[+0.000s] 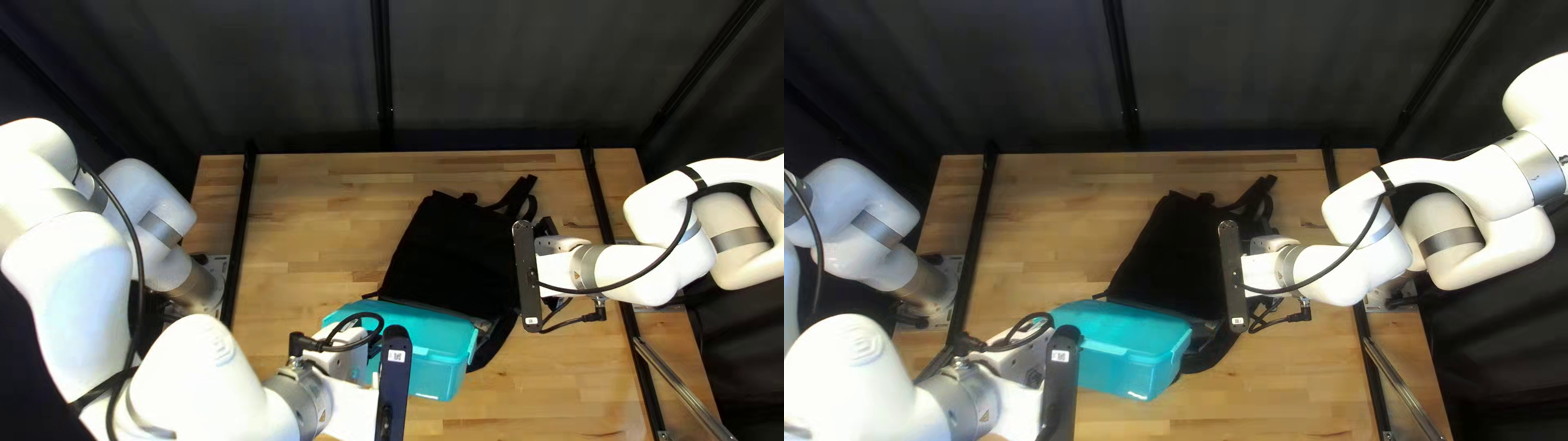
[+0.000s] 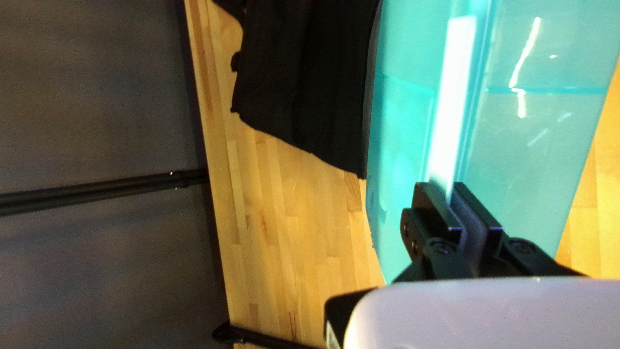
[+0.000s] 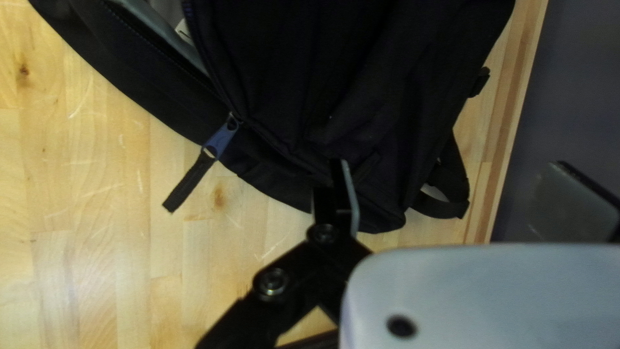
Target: Remove a lunch box from a kids backpack
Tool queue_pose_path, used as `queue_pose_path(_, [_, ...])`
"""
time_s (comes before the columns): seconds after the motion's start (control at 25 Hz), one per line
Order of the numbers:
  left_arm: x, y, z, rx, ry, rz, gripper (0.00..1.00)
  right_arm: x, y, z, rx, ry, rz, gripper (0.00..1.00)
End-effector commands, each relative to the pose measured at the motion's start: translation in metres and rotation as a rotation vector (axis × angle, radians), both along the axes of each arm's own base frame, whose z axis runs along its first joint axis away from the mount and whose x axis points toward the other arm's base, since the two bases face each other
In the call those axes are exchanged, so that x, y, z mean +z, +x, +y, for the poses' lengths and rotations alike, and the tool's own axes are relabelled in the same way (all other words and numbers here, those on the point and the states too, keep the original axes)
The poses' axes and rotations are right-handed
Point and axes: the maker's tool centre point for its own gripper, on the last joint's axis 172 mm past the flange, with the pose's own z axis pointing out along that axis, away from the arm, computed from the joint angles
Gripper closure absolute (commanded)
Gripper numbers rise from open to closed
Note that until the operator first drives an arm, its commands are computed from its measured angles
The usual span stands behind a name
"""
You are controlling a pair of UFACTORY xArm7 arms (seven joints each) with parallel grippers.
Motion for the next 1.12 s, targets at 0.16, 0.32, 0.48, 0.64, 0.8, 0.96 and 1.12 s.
queue_pose_path(0.16, [0.026,-0.026,0.000,0.024,0.020,0.063,1.00,-0.002,-0.005,0.002,-0.001,-0.001,0.001,0.00])
queue_pose_path(0.32, [0.026,-0.037,0.023,0.049,0.028,0.096,1.00,-0.004,-0.004,0.002,0.001,0.000,0.004,0.00])
queue_pose_path(0.48, [0.007,-0.044,0.056,0.077,0.037,0.109,1.00,-0.009,-0.005,0.002,0.005,0.001,0.009,0.00])
queue_pose_path(0.64, [-0.013,-0.059,0.097,0.107,0.070,0.117,1.00,-0.019,-0.009,0.001,0.009,0.000,0.020,0.00])
queue_pose_path(0.8, [-0.031,-0.077,0.138,0.141,0.101,0.133,1.00,-0.032,-0.012,-0.001,0.018,-0.005,0.033,0.00])
queue_pose_path(0.96, [-0.046,-0.096,0.175,0.189,0.127,0.176,1.00,-0.038,-0.014,-0.003,0.029,-0.011,0.039,0.00])
queue_pose_path(1.12, [-0.063,-0.117,0.221,0.255,0.171,0.196,1.00,-0.042,-0.013,-0.005,0.037,-0.014,0.041,0.00])
